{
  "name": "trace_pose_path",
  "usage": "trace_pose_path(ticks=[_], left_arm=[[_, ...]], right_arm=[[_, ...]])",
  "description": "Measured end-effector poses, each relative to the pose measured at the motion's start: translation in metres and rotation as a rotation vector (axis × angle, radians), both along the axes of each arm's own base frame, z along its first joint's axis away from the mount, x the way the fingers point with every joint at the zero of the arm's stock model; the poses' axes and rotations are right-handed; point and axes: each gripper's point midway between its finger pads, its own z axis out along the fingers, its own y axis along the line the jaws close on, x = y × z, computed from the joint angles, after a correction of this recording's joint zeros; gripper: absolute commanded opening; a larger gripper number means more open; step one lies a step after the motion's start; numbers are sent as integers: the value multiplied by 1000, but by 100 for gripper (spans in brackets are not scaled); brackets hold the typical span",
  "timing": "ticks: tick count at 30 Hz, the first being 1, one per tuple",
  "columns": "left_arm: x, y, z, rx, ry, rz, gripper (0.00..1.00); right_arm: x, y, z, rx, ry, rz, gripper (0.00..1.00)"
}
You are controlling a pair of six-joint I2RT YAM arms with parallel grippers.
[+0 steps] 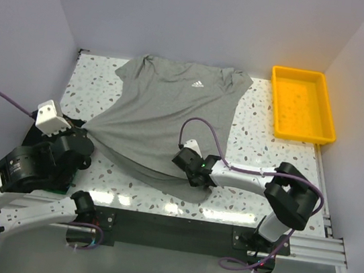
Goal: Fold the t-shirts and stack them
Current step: Flatten the tshirt out
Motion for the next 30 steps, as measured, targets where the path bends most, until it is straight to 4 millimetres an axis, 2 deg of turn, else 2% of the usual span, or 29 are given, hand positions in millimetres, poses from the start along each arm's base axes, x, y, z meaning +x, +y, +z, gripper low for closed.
trace_pose_path(ticks=[7, 12, 18, 23, 30], left_arm=[[-1, 2, 2, 7, -2, -6, 0], [-2, 3, 6, 2, -10, -9, 0], [-3, 4, 6, 13, -5, -17, 0], [-2, 1, 4, 23, 8, -25, 0], [2, -8, 0, 51, 39, -48, 0]], right_arm=[[3, -2, 0, 11, 9, -17, 7], [7, -1, 7, 64, 21, -38, 4], [10, 1, 29, 201, 36, -66, 3], [12, -8, 45, 297, 48, -106, 4], [11, -26, 79, 379, 5, -177, 0]])
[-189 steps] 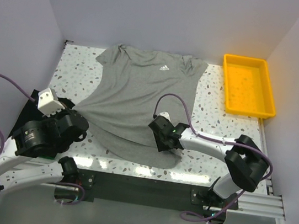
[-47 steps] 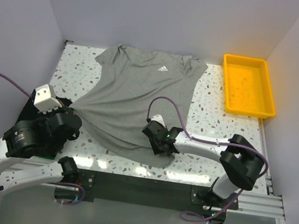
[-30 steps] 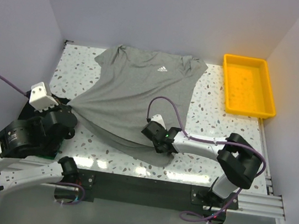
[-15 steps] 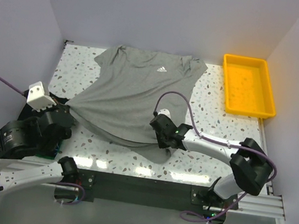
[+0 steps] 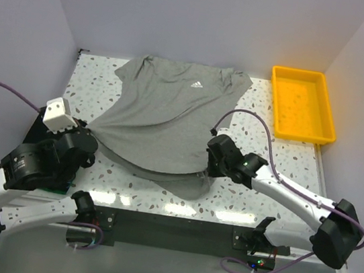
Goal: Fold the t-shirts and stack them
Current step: Flatten the tshirt out
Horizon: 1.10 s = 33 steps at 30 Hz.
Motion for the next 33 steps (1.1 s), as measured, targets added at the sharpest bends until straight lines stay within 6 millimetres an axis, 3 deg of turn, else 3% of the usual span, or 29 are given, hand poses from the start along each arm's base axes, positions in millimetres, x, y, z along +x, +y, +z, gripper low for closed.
trace_pose_path(ticks=[4, 9, 14, 17, 26, 33], left_arm=[[1, -3, 0, 7, 6, -9, 0], [3, -5, 2, 29, 9, -16, 0], [6, -4, 26, 23, -35, -11, 0], [7, 1, 43, 11, -77, 2, 0], [5, 19, 93, -5, -184, 39, 1], [6, 18, 104, 20, -201, 18, 3]], right_arm=[[-6, -25, 16, -43, -10, -87, 0], [-5, -47, 65, -39, -82, -177, 0], [0, -59, 128, 12, -185, -227, 0], [0, -65, 149, 17, -217, -240, 0], [-5, -84, 175, -30, -248, -250, 0], [-6, -93, 193, -42, -280, -259, 1]])
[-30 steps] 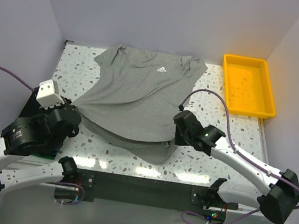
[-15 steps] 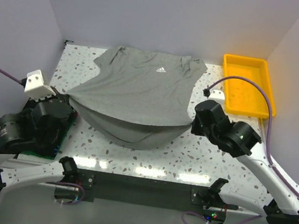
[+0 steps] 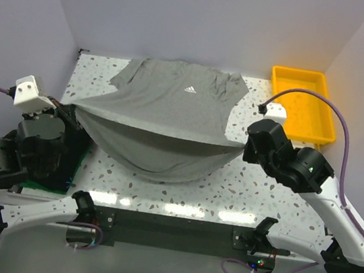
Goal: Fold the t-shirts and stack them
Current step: Flatten the tshirt out
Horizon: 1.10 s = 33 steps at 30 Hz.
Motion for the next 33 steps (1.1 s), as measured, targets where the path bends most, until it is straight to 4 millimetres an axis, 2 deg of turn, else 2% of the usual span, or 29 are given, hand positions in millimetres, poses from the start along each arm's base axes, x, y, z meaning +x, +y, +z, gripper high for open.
trace_pose_path(ticks=[4, 9, 12, 14, 17, 18, 21, 25, 29, 33], left_arm=[[6, -19, -16, 39, 47, -64, 3], [21, -66, -52, 137, 177, -194, 1], [36, -96, -70, 202, 256, -246, 1], [50, -113, -78, 238, 304, -266, 0], [76, -127, -83, 242, 361, -281, 0], [85, -132, -82, 231, 372, -297, 0], [111, -126, -76, 197, 383, -279, 0], [128, -122, -59, 155, 366, -265, 0], [132, -117, -30, 113, 304, -254, 0], [130, -112, 4, 76, 224, -243, 0]], right_arm=[[1, -6, 7, -18, -19, -14, 2], [11, -17, 14, -74, -26, -61, 2], [29, -25, 24, -100, -39, -113, 1], [46, -37, 31, -115, -36, -168, 1], [75, -56, 46, -107, -42, -246, 1], [85, -61, 52, -98, -46, -261, 1], [114, -69, 71, -68, -67, -292, 0], [147, -75, 92, -17, -98, -308, 0], [161, -80, 107, 25, -124, -310, 0], [161, -77, 126, 70, -168, -287, 0]])
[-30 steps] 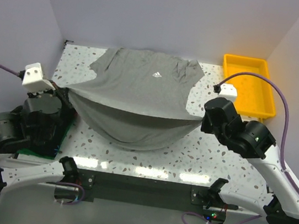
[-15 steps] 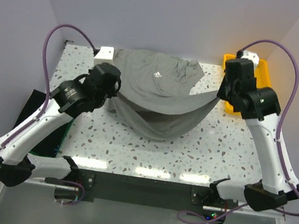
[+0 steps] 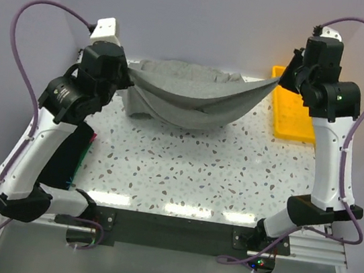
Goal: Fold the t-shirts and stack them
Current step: Flatten the tshirt out
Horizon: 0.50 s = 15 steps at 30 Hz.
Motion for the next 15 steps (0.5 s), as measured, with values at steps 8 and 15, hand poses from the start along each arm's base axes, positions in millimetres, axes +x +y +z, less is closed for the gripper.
trace_pose_path(ticks=[8, 15], left_arm=[[-19, 28, 83, -82, -210, 71, 0], [-62, 66, 172, -219, -492, 115, 0]], right_arm=[[-23, 4, 53, 68, -181, 52, 0], [-83, -15, 151, 136, -527, 30, 0]])
